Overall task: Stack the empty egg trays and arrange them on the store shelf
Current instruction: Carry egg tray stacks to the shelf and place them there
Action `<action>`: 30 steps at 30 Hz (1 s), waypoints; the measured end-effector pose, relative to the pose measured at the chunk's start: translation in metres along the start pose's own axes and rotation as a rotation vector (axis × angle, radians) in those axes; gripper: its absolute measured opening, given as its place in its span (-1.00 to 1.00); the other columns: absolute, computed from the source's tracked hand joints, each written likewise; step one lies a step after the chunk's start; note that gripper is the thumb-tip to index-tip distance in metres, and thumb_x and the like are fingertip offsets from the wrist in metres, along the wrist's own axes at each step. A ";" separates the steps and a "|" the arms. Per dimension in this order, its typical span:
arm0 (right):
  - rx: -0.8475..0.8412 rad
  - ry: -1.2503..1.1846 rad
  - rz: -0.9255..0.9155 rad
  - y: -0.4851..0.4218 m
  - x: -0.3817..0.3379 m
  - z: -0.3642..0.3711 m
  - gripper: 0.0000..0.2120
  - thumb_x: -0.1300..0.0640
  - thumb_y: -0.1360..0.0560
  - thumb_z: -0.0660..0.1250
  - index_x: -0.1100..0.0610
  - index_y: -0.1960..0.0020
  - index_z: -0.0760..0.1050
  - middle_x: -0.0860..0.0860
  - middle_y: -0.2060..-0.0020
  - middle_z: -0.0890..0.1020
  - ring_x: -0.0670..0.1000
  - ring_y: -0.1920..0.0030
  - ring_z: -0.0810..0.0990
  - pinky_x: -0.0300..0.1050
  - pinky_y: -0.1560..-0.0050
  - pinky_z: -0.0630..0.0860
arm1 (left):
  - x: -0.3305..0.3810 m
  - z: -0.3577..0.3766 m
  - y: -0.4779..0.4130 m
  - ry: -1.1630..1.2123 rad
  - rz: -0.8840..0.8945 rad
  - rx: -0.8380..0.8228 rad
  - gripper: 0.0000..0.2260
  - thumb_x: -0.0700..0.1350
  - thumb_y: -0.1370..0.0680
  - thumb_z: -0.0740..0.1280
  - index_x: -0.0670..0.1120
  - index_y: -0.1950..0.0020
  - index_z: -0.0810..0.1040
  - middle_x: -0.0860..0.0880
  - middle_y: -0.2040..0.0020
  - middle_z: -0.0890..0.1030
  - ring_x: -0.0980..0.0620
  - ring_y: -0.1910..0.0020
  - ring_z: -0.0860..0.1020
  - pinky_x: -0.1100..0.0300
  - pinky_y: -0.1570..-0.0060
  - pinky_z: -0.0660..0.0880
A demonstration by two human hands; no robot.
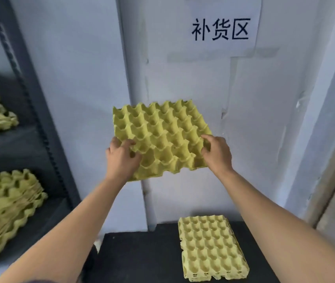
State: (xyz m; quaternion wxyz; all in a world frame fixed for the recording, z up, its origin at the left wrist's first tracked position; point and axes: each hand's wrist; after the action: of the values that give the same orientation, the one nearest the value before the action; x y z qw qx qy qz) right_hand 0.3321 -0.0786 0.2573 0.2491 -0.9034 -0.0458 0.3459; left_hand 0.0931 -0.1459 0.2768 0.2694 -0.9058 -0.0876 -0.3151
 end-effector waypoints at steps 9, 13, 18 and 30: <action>-0.060 -0.203 -0.191 0.023 -0.145 0.050 -0.57 0.22 -0.50 0.23 -0.01 -0.35 0.43 0.15 -0.25 0.43 0.14 -0.22 0.46 -0.11 -0.12 0.37 | -0.058 -0.147 0.023 -0.084 -0.069 0.291 -0.66 -0.17 -0.54 0.27 -0.04 -0.31 0.44 -0.11 -0.50 0.10 -0.21 -0.41 0.11 0.00 -0.32 0.18; -0.081 -0.289 -0.258 0.043 -0.214 0.075 -0.57 0.22 -0.50 0.23 0.00 -0.35 0.43 0.14 -0.22 0.46 0.10 -0.25 0.44 -0.08 -0.16 0.38 | -0.092 -0.213 0.031 -0.111 -0.080 0.381 -0.68 -0.17 -0.53 0.29 -0.04 -0.29 0.46 -0.13 -0.51 0.08 -0.17 -0.43 0.09 -0.01 -0.35 0.16; -0.089 -0.385 -0.323 0.076 -0.310 0.106 -0.57 0.21 -0.49 0.25 0.00 -0.34 0.44 0.13 -0.22 0.46 0.08 -0.24 0.44 -0.13 -0.14 0.36 | -0.146 -0.305 0.046 -0.119 -0.029 0.471 -0.67 -0.13 -0.49 0.35 -0.05 -0.25 0.46 -0.12 -0.50 0.10 -0.18 -0.39 0.27 -0.07 -0.36 0.29; -0.006 -0.502 -0.576 0.159 -0.517 0.152 -0.65 0.10 -0.51 0.31 0.03 -0.29 0.51 0.05 -0.46 0.28 0.08 -0.39 0.33 -0.05 -0.26 0.34 | -0.274 -0.484 0.073 -0.106 -0.091 0.638 -0.67 -0.07 -0.49 0.37 -0.15 -0.21 0.49 -0.12 -0.35 0.31 0.06 -0.01 0.38 0.22 -0.02 0.34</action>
State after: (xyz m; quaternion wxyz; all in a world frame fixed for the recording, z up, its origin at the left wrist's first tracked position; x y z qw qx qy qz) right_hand -0.1715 -0.2858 0.3950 0.3147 -0.7413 -0.3585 0.4722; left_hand -0.3520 -0.4673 0.3935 0.5202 -0.7861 -0.2360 -0.2359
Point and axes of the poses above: each hand's wrist, its own y-axis away from the middle knuckle, its own z-axis out of the palm, x = y × z
